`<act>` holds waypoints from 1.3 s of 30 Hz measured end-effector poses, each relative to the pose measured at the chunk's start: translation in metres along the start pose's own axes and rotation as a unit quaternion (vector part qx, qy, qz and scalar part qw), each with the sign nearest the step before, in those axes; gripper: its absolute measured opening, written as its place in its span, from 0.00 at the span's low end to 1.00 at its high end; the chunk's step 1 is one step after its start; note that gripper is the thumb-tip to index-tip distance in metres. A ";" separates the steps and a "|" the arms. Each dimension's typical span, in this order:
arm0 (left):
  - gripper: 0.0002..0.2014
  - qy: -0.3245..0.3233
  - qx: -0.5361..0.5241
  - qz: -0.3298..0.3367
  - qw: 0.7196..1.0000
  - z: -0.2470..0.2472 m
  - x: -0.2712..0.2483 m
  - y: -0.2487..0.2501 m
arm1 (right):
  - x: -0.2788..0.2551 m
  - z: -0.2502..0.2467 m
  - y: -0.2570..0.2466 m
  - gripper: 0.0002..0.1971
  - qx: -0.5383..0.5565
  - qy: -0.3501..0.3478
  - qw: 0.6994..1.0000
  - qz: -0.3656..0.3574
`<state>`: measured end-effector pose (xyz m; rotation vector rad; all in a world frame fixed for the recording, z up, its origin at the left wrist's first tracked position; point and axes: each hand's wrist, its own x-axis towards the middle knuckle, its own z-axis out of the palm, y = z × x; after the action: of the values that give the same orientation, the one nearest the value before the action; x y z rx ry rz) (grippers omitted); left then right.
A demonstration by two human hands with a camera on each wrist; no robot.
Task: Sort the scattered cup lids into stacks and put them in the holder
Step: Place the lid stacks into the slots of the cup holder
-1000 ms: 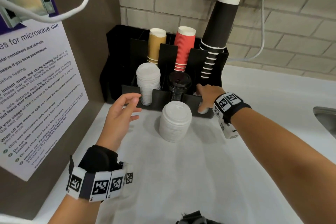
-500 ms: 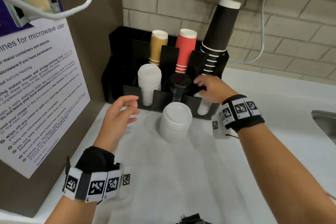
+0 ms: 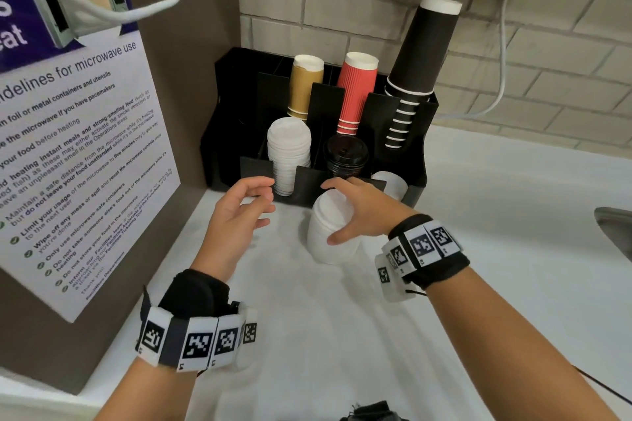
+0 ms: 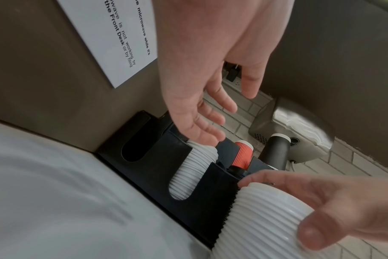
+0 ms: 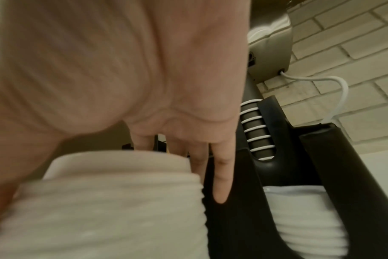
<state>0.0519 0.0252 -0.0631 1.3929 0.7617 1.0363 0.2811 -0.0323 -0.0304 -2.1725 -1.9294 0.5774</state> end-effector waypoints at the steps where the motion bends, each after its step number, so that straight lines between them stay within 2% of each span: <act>1: 0.09 0.000 0.001 0.001 1.000 0.000 0.000 0.000 | 0.001 0.001 0.000 0.48 0.001 0.002 1.000 -0.001; 6: 0.10 -0.005 -0.005 0.001 1.000 0.002 -0.001 0.002 | 0.001 0.001 0.001 0.45 0.020 0.027 0.999 -0.006; 10: 0.15 -0.046 0.015 0.011 0.999 0.010 -0.004 0.007 | -0.007 -0.011 -0.005 0.41 0.089 0.094 0.991 -0.029; 12: 0.26 -0.088 0.036 0.013 0.995 0.019 -0.007 0.009 | -0.015 -0.015 -0.013 0.38 0.175 0.130 0.974 -0.059; 14: 0.40 -0.120 0.024 0.006 0.992 0.028 -0.009 0.012 | -0.025 -0.015 -0.025 0.36 0.269 0.135 0.950 -0.081; 16: 0.45 -0.144 -0.015 0.021 0.989 0.036 -0.010 0.014 | -0.035 -0.013 -0.036 0.36 0.342 0.119 0.927 -0.095; 22: 0.46 -0.175 -0.044 0.053 0.982 0.037 -0.012 0.022 | -0.054 -0.009 -0.042 0.36 0.428 0.098 0.893 -0.103; 26: 0.47 -0.187 -0.025 0.044 0.981 0.037 -0.014 0.027 | -0.061 -0.010 -0.036 0.35 0.438 0.104 0.889 -0.089; 31: 0.48 -0.169 -0.015 0.036 0.985 0.045 -0.017 0.030 | -0.066 -0.011 -0.037 0.33 0.454 0.114 0.880 -0.083; 37: 0.50 -0.176 -0.011 0.037 0.984 0.046 -0.016 0.028 | -0.065 -0.007 -0.042 0.30 0.435 0.144 0.884 -0.092; 39: 0.48 -0.168 -0.031 0.037 0.985 0.044 -0.014 0.027 | -0.060 -0.013 -0.039 0.30 0.431 0.173 0.880 -0.102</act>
<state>0.0829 -0.0085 -0.0354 1.5016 0.4288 0.8448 0.2456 -0.0840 0.0061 -1.3671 -1.3064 0.7537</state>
